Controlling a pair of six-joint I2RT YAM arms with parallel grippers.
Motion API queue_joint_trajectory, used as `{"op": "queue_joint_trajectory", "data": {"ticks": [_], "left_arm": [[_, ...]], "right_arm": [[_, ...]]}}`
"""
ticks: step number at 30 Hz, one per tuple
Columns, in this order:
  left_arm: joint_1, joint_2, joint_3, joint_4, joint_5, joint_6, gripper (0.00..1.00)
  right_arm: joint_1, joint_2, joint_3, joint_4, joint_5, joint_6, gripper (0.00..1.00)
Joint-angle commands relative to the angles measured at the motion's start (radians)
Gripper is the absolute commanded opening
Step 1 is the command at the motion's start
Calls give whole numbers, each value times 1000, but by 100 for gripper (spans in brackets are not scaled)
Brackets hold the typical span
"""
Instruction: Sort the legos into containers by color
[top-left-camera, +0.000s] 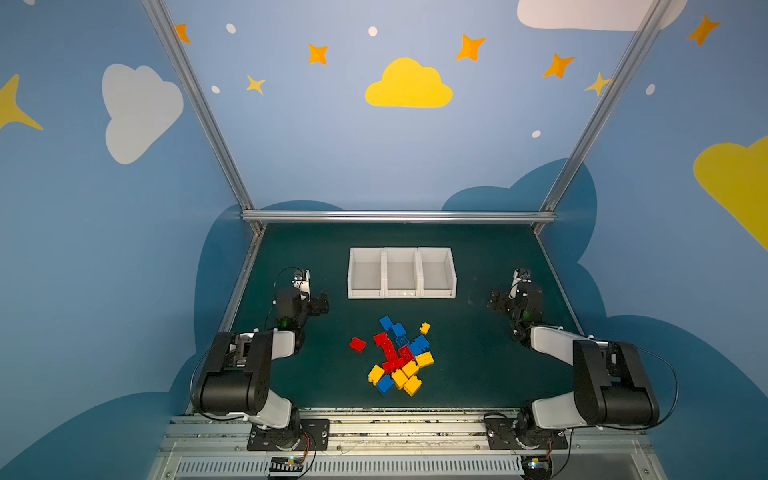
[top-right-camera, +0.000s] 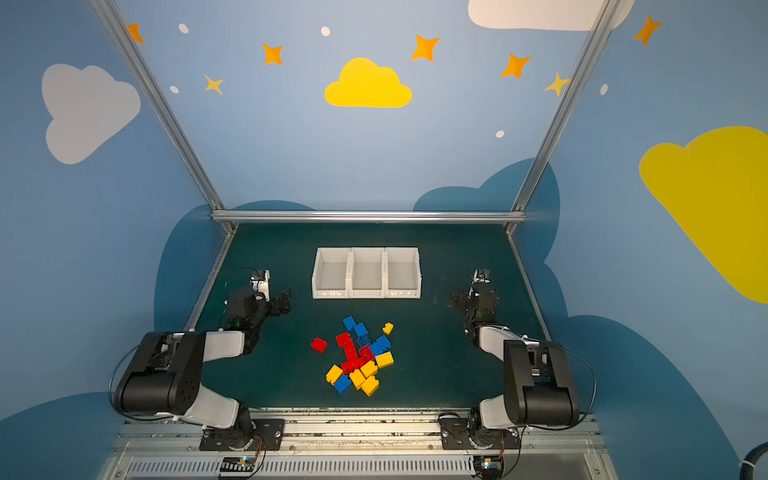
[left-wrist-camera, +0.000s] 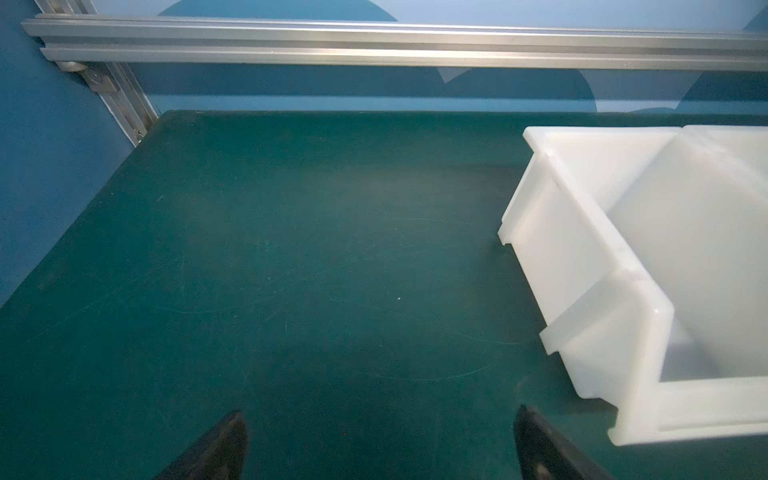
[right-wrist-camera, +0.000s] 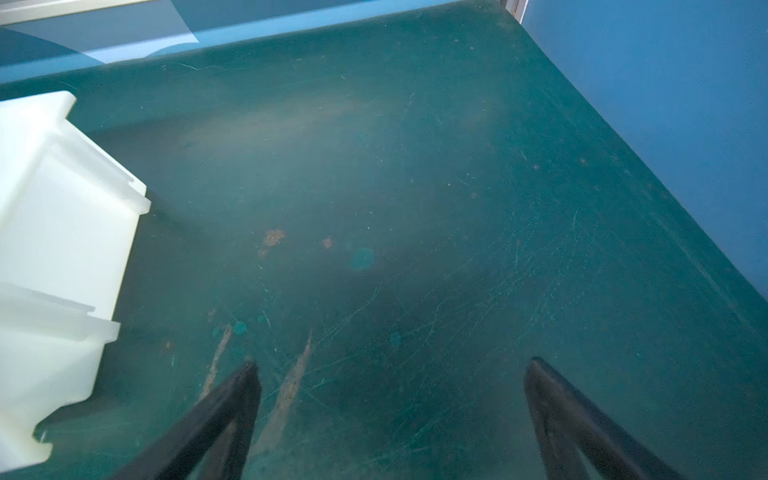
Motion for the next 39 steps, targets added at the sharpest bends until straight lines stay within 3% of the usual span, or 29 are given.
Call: {"op": "queue_joint_trajectory", "data": {"ticks": [1, 28, 31, 33, 35, 39], "left_arm": [[2, 0, -1, 7, 6, 8, 99], [3, 1, 3, 2, 4, 4, 99], [-2, -56, -6, 22, -44, -10, 99], [-6, -205, 80, -289, -96, -61, 99], [-7, -325, 200, -630, -104, -132, 99], [-38, -484, 216, -833, 37, -198, 99]], "right_arm": [[5, -2, 7, -2, 11, 3, 99], [-1, -3, 10, -5, -6, 6, 99], [10, -57, 3, -27, 2, -12, 99], [36, -146, 40, -149, -45, -94, 99], [71, -235, 127, -372, -78, -76, 99], [176, -302, 326, -756, -123, 10, 99]]}}
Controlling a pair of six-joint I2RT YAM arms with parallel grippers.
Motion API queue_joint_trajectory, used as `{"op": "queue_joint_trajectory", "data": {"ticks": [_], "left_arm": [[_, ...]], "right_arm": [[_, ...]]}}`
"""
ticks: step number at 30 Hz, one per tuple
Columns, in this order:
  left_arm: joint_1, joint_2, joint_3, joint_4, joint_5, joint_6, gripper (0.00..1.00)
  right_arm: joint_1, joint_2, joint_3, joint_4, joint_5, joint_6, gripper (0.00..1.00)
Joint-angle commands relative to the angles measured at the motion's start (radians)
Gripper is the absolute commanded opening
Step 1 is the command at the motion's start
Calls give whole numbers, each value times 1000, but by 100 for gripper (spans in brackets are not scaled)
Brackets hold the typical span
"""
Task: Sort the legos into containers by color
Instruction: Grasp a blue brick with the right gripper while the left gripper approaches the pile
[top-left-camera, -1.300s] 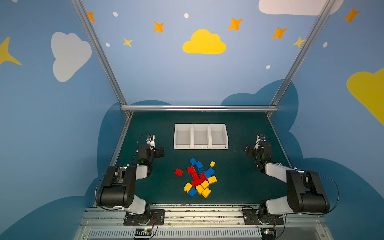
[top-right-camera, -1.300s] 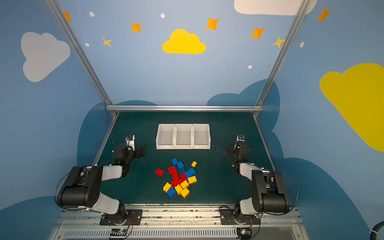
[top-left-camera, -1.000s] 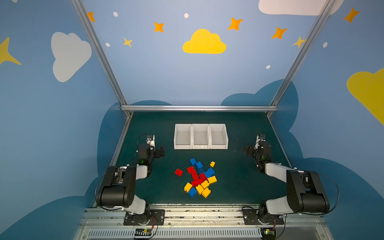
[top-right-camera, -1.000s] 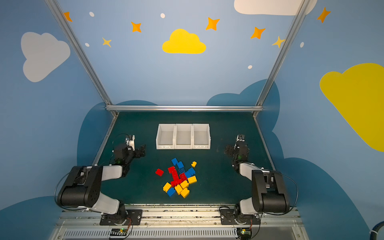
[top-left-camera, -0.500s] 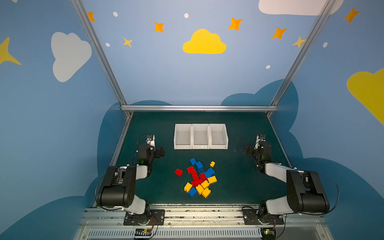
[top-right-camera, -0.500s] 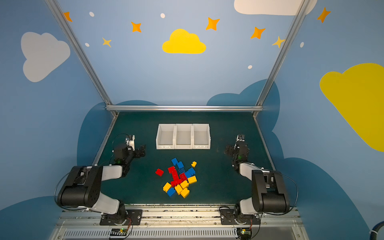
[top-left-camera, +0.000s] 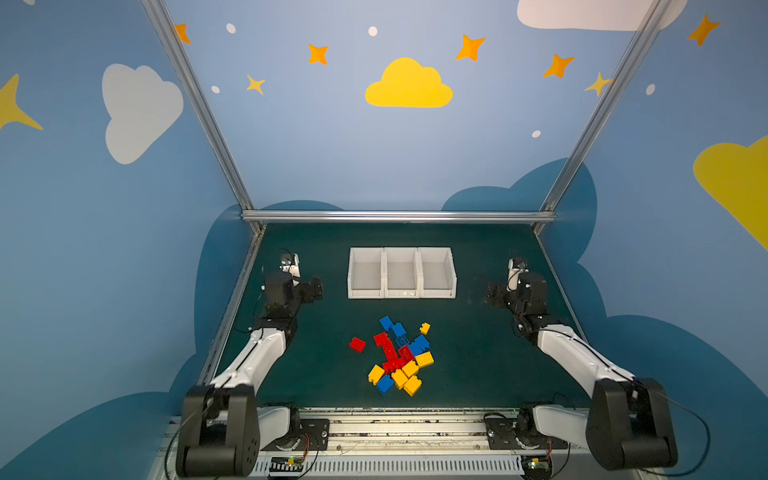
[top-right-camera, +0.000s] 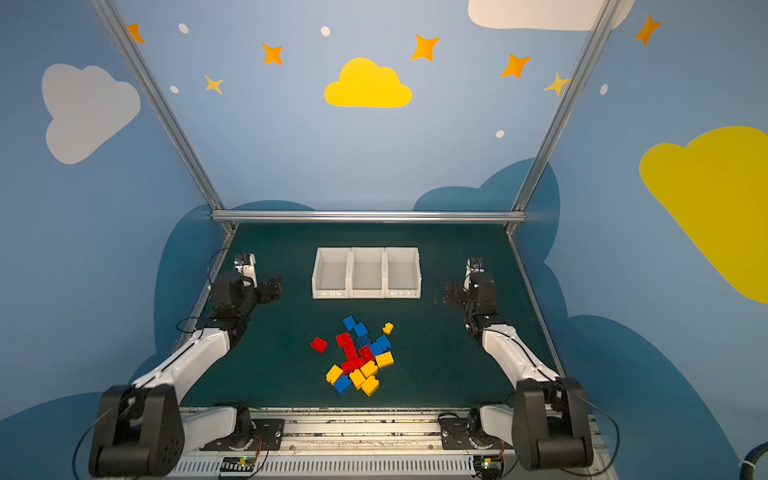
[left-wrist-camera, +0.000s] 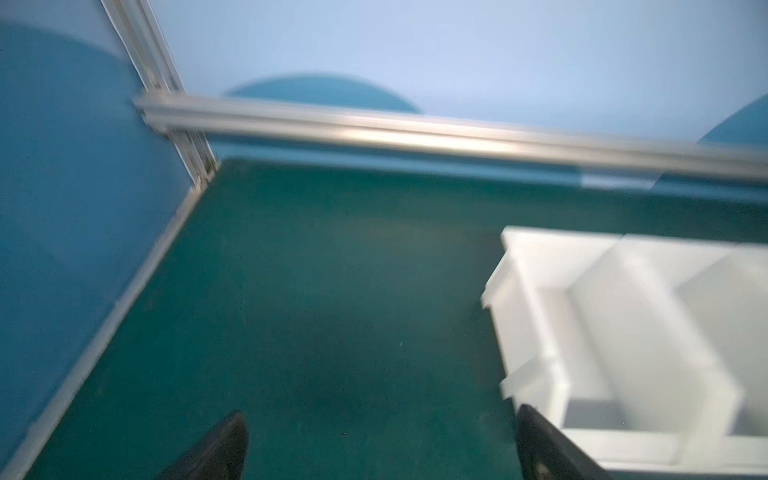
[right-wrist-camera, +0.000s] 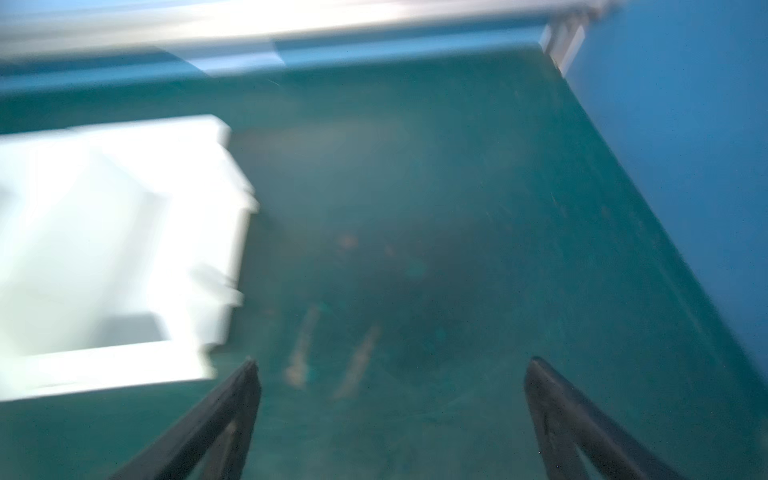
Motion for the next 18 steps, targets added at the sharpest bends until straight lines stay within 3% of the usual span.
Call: {"op": "queue_joint_trajectory", "data": {"ticks": [1, 7, 9, 14, 18], "left_arm": [[-39, -101, -20, -317, 93, -106, 99], [-193, -233, -96, -425, 110, -262, 99], [-232, -264, -120, -429, 107, -295, 99], [-278, -295, -131, -472, 79, -312, 99], [-289, -300, -142, -489, 83, -335, 99]], "right_arm": [[89, -41, 125, -367, -65, 54, 99], [372, 15, 229, -638, -11, 195, 97], [455, 52, 247, -697, 11, 294, 97], [650, 191, 283, -674, 4, 421, 93], [728, 376, 408, -687, -7, 469, 87]]}}
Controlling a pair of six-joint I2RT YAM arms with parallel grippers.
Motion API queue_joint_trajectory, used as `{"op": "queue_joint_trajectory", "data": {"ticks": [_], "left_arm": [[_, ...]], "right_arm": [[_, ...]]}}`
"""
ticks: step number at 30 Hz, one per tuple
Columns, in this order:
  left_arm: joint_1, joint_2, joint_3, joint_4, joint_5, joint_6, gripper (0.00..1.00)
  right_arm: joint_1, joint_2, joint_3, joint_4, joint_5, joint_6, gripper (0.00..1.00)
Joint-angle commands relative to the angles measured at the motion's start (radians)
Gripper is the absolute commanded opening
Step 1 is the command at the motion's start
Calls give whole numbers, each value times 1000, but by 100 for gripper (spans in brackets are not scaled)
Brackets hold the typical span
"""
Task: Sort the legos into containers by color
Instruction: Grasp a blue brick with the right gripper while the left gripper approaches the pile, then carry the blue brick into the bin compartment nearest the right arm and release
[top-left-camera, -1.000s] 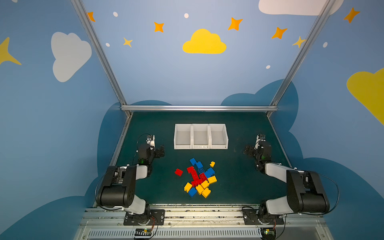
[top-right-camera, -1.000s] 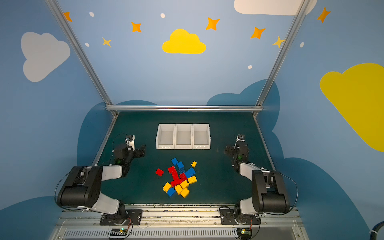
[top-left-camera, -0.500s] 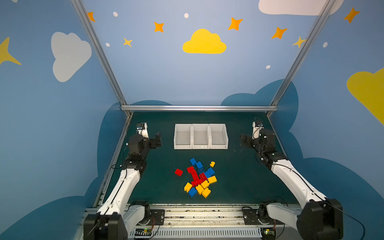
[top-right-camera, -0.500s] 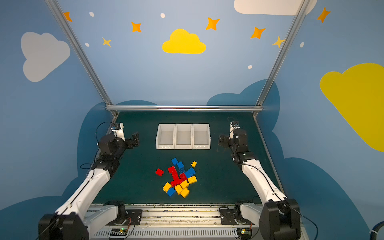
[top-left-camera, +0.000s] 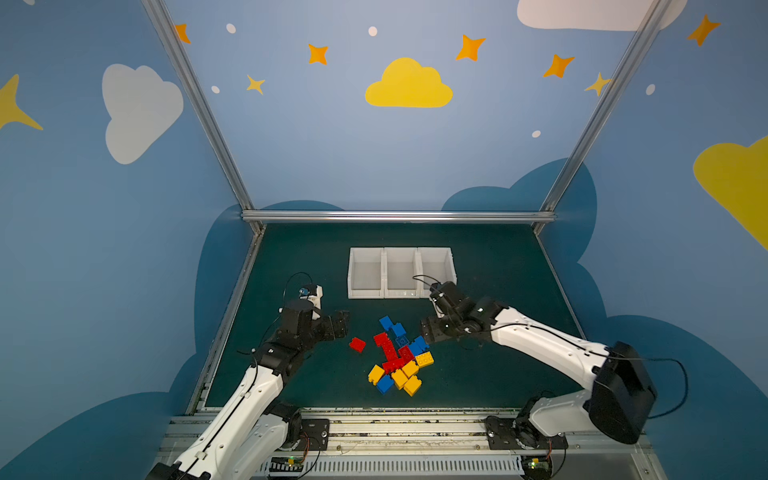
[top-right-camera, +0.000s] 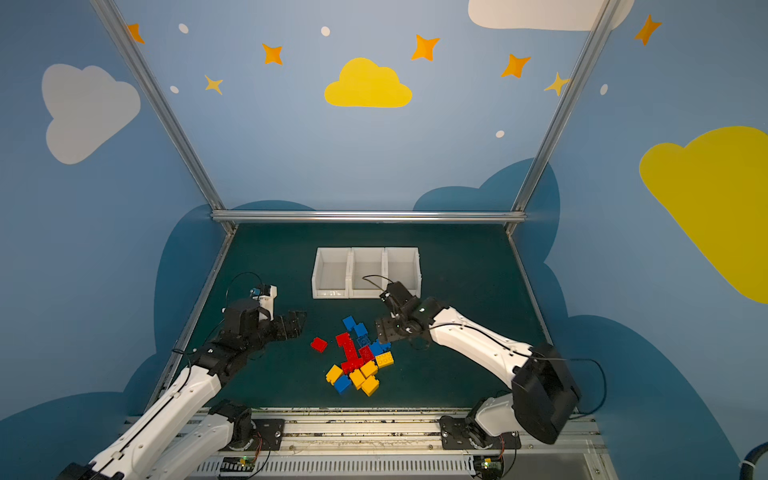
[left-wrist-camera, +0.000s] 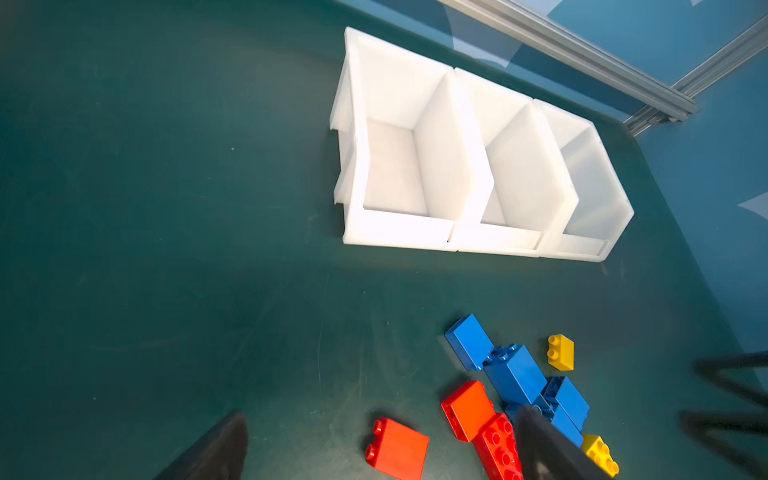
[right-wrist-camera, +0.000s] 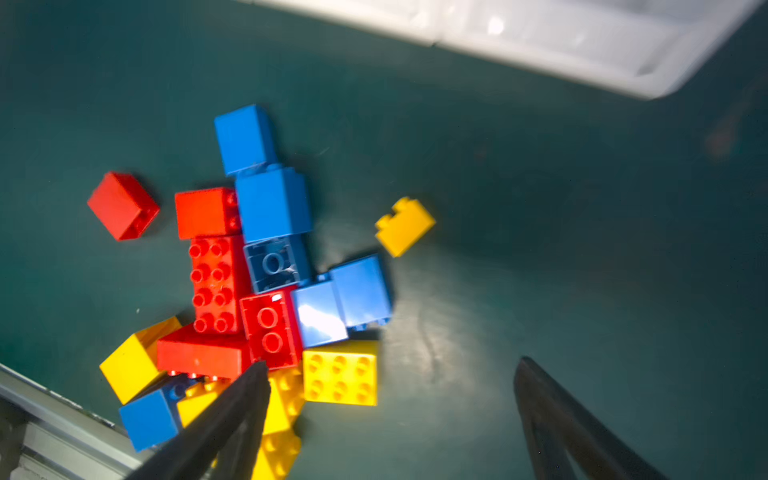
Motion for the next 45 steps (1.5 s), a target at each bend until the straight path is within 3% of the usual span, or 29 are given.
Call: {"op": "queue_joint_trajectory", "data": {"ticks": [1, 8, 14, 20, 30, 36, 45], "left_arm": [[-11, -16, -8, -38, 4, -45, 99], [-25, -81, -67, -28, 9, -98, 99], [-32, -121, -81, -31, 0, -117, 99], [-36, -127, -87, -33, 5, -130, 99], [-38, -130, -92, -30, 5, -144, 99], [-39, -128, -92, -36, -1, -145, 99], [-40, -111, -90, -39, -2, -158, 99]], "right_arm": [[32, 131, 148, -77, 0, 112, 85], [65, 414, 394, -142, -36, 68, 70], [58, 465, 421, -128, -63, 71, 65], [54, 519, 450, -149, -83, 55, 49], [51, 539, 462, -157, -72, 52, 33], [29, 472, 495, -206, -31, 17, 27], [-186, 329, 572, -242, 20, -193, 25]]}}
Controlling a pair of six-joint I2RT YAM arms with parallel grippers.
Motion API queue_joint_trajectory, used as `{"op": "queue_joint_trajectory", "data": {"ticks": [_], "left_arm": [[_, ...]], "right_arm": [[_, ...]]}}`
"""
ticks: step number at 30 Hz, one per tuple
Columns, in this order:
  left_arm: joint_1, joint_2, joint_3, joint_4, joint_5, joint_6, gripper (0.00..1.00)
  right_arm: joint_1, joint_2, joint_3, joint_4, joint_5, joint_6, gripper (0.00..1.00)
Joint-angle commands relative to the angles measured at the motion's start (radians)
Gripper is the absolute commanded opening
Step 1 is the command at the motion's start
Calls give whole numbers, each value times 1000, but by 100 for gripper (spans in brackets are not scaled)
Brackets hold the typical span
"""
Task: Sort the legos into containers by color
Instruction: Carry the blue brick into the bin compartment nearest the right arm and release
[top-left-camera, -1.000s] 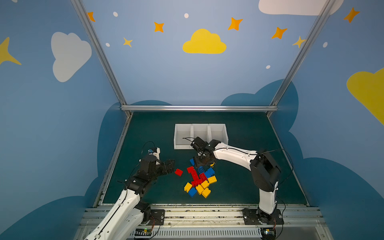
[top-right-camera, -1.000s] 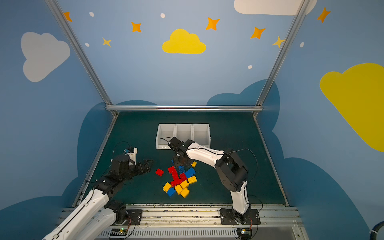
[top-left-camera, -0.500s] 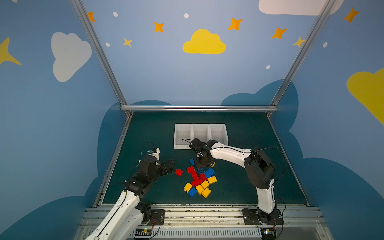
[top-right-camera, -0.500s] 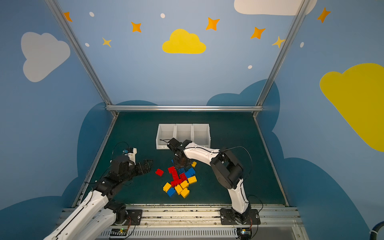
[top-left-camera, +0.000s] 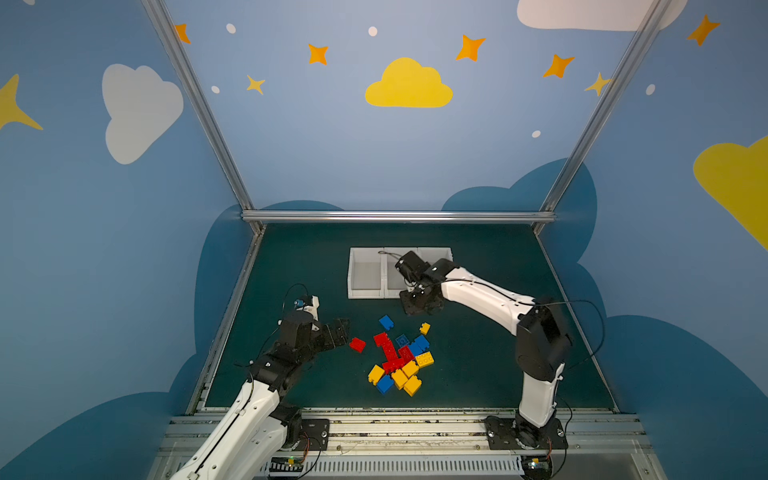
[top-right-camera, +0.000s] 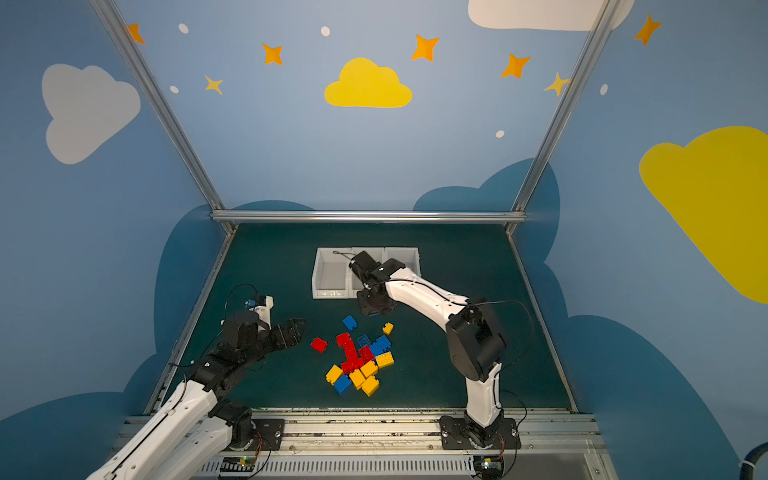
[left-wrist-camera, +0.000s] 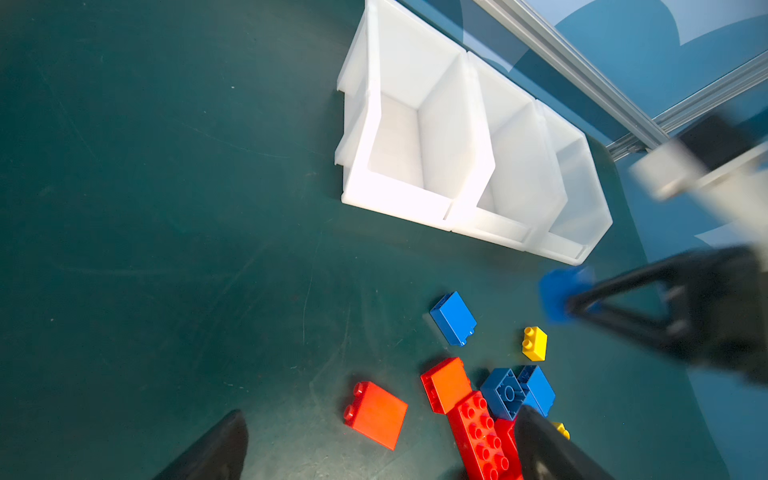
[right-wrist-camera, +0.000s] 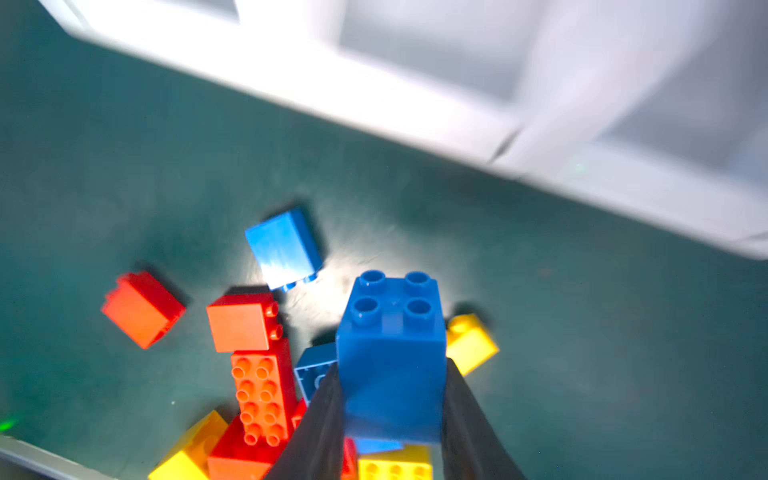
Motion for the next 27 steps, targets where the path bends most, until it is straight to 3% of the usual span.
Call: {"op": "queue_joint_trajectory", "data": {"ticks": [1, 6, 15, 21, 27], "left_arm": [[-3, 4, -10, -11, -1, -11, 99], [-5, -8, -24, -9, -1, -36, 99], [-9, -20, -33, -10, 13, -52, 99], [-10, -8, -35, -1, 22, -56, 99], [-12, -16, -35, -3, 22, -59, 99]], "right_arm": [[-93, -40, 39, -13, 36, -120, 25], [-204, 71, 137, -29, 12, -139, 24], [-267, 216, 255, -79, -29, -66, 25], [-276, 224, 258, -75, -27, -62, 34], [-280, 213, 258, -78, -28, -62, 49]]}}
